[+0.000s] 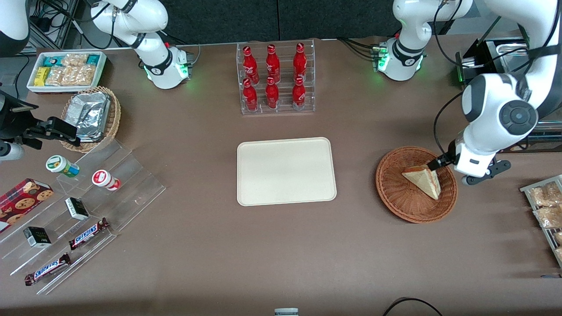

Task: Place sandwich from basket to tray
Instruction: 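Lower the left gripper and close it on the wrapped sandwich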

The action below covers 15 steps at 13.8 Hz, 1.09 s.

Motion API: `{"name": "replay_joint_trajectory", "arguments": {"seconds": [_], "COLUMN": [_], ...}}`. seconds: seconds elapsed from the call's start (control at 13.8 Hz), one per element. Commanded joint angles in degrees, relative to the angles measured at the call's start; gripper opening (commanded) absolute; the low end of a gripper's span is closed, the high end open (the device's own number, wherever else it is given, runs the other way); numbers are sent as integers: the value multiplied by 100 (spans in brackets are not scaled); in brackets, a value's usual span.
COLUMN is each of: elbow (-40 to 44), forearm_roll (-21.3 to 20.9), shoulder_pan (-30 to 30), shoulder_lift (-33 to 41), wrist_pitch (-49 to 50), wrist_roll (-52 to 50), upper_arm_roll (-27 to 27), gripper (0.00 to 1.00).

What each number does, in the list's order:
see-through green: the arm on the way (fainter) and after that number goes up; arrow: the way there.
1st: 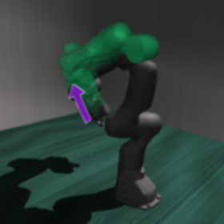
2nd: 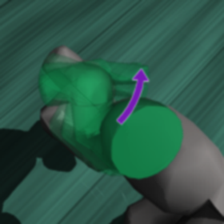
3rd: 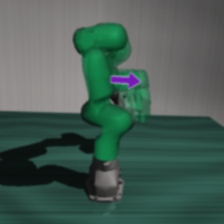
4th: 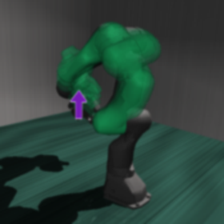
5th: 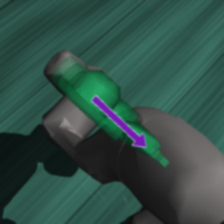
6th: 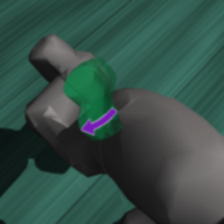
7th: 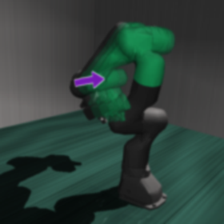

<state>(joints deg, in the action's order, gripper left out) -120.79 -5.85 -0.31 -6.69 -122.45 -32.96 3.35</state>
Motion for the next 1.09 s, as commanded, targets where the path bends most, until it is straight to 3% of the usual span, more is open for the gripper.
{"name": "replay_joint_trajectory", "arguments": {"seconds": [0.0,0.29,1.02], "elbow": [-155,-436,-691], "forearm_roll": [-83,-65,5], "shoulder_pan": [39,39,31], "shoulder_lift": [-52,-149,-562], "wrist_pitch": [-384,-849,-1447], "wrist_roll": [-762,-1220,-1248], "upper_arm_roll": [-10,-1,-1], "gripper": [100,100,100]}}
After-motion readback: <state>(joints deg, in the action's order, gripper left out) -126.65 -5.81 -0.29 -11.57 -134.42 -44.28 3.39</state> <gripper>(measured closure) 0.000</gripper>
